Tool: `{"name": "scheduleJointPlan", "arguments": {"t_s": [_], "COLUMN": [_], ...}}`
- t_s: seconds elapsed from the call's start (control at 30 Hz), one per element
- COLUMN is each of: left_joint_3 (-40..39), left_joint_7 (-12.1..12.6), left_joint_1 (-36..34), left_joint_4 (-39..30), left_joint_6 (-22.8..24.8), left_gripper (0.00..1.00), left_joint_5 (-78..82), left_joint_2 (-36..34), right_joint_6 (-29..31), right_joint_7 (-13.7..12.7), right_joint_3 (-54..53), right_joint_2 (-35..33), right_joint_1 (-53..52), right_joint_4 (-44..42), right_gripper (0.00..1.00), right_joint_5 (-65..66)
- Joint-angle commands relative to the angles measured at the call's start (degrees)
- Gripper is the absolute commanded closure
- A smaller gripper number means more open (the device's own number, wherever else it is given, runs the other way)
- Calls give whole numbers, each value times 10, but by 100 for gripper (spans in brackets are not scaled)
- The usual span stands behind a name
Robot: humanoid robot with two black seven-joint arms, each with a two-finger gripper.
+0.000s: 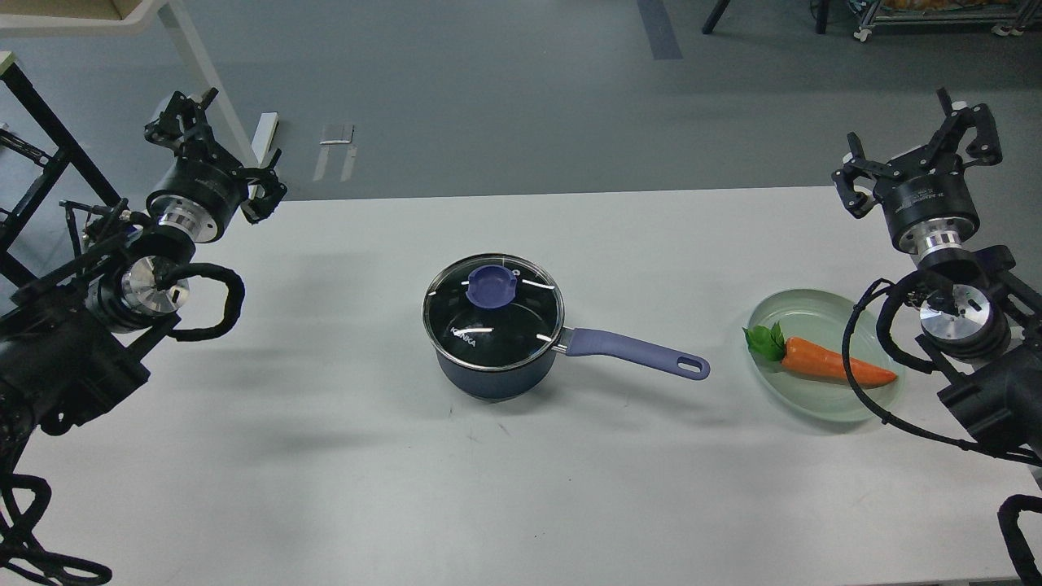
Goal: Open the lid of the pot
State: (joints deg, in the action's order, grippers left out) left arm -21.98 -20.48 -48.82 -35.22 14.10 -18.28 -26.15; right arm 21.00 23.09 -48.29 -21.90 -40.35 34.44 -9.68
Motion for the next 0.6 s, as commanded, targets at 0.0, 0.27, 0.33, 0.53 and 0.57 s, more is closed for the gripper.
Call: {"name": "scheduleJointPlan", "arguments": {"t_s": [0.0, 0.27, 0.33, 0.53, 0.57], "left_joint_3": [-1, -6, -2, 3, 4], "left_joint_7": [-2, 0, 4, 8, 9], "left_joint_1": [2, 2, 2, -2, -4], "left_joint_4": [0, 0, 1, 1, 0], "left_joint_6": [0, 0, 5, 8, 8], "left_gripper": [0, 0, 0, 0, 0], "left_joint_5": [0, -4, 2, 33, 49], "left_joint_2": [0, -2, -2, -6, -10], "right_joint_6": [-3, -10, -9, -14, -20], "right_joint_7": [-2, -2, -1, 0, 0], "right_joint_3": [2, 24, 74, 196, 209], "right_joint_2": [-1, -22, -51, -156, -166], "right_joint_1": [2, 3, -8, -82, -93], "right_joint_4": [2, 40, 60, 148, 159], "right_gripper": [0, 0, 1, 1, 1], "right_joint_5": [1, 12, 19, 100, 118]}}
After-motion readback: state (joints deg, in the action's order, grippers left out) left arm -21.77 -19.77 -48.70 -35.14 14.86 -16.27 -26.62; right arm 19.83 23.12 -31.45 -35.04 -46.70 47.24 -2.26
